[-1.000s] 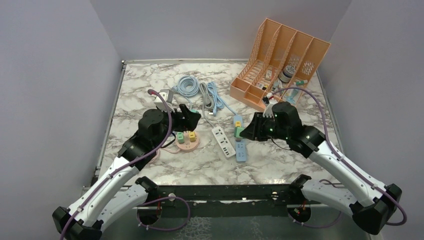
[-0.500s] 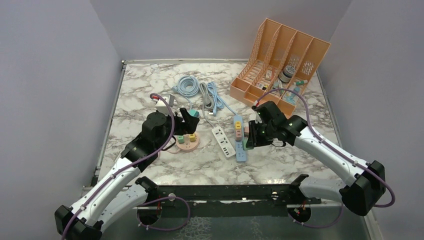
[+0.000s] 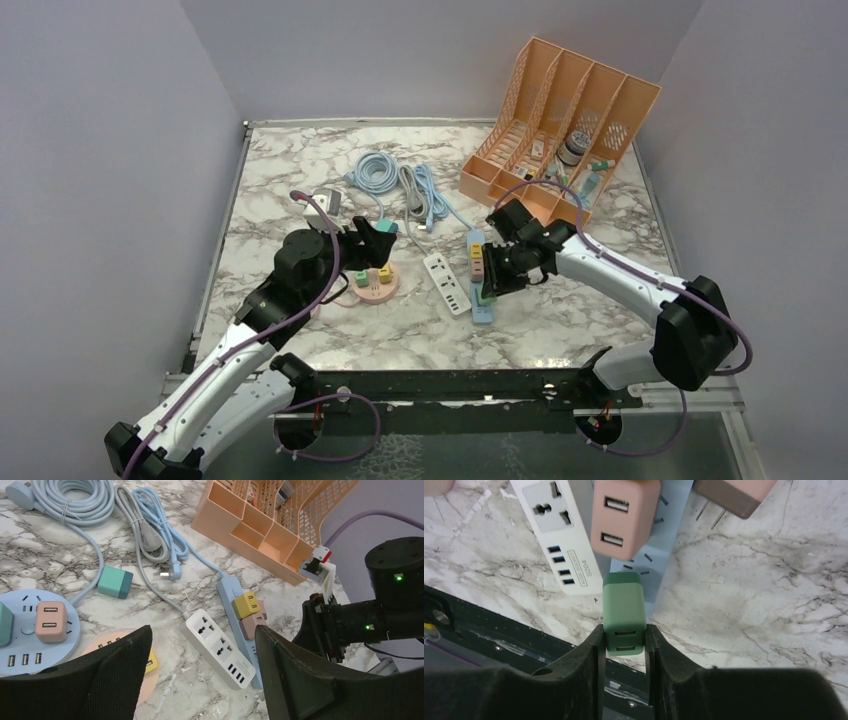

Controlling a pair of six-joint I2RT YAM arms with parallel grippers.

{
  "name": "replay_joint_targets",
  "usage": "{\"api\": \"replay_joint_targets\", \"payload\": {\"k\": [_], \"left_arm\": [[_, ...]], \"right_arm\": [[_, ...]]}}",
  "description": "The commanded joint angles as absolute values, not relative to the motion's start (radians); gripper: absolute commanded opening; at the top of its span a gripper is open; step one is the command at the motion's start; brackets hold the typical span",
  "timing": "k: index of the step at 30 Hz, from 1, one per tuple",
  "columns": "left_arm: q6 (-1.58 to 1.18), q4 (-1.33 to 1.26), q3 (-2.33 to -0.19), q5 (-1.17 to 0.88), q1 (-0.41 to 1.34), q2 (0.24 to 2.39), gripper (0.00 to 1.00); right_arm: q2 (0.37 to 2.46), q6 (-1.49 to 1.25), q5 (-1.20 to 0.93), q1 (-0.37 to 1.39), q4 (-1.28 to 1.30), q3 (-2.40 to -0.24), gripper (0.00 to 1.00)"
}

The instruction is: Insert the plug

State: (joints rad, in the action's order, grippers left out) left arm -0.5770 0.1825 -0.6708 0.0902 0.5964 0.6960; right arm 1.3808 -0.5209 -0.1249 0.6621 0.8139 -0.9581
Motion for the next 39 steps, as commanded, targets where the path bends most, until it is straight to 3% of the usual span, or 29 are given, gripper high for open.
{"api": "replay_joint_targets", "payload": {"k": [1,24,39], "left_arm": [[-0.582,0.154,-0.658,0.068,0.591,0.676,0.77],[-0.586,0.156,-0.651,0.085,0.59,0.648,0.77],[-0.585,0.156,-0.652,0.092,0.591,0.656,0.77]], "right_arm": [[1.437,-0.514,-0.069,0.669,0.815,-1.021,0.01],[1.556,-0.527,0.036,0.669,0.926,-1.111,0.01],[1.568,-0.724,0.206,0.731,0.927,-1.091,0.01]]}}
